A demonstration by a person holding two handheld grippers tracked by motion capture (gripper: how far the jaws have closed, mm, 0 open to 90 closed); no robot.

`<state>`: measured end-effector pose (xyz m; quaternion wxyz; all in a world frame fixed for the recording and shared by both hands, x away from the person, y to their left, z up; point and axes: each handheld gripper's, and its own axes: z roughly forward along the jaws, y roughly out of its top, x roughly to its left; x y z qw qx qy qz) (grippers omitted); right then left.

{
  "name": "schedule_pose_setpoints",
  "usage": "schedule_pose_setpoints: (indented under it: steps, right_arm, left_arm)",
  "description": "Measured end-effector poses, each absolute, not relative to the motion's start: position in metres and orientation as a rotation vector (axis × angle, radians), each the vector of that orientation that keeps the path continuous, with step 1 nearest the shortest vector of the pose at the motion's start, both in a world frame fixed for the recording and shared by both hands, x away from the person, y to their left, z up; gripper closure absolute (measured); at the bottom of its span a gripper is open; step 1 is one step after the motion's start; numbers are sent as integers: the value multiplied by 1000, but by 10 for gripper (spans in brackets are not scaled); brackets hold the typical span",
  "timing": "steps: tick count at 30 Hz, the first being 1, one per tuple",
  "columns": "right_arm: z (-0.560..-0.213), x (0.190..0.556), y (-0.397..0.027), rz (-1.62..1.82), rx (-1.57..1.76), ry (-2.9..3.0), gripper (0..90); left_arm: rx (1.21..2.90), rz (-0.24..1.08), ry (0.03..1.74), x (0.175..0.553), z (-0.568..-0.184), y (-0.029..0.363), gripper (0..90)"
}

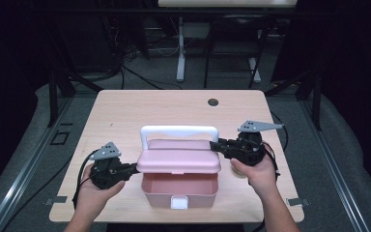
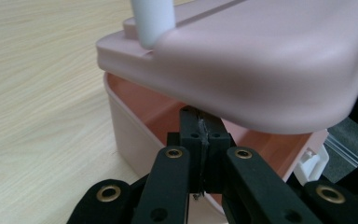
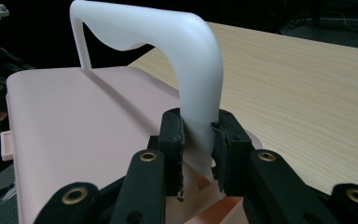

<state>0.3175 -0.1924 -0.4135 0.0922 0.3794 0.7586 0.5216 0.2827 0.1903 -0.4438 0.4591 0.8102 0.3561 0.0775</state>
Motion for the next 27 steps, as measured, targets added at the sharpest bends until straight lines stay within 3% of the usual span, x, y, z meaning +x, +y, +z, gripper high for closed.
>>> schedule_pose_setpoints:
  steps: [27]
  right_arm:
    - [-420,318,-196,1569,1165,2231,736]
  left_arm:
    - [2028,153,790,279,-440,175,899]
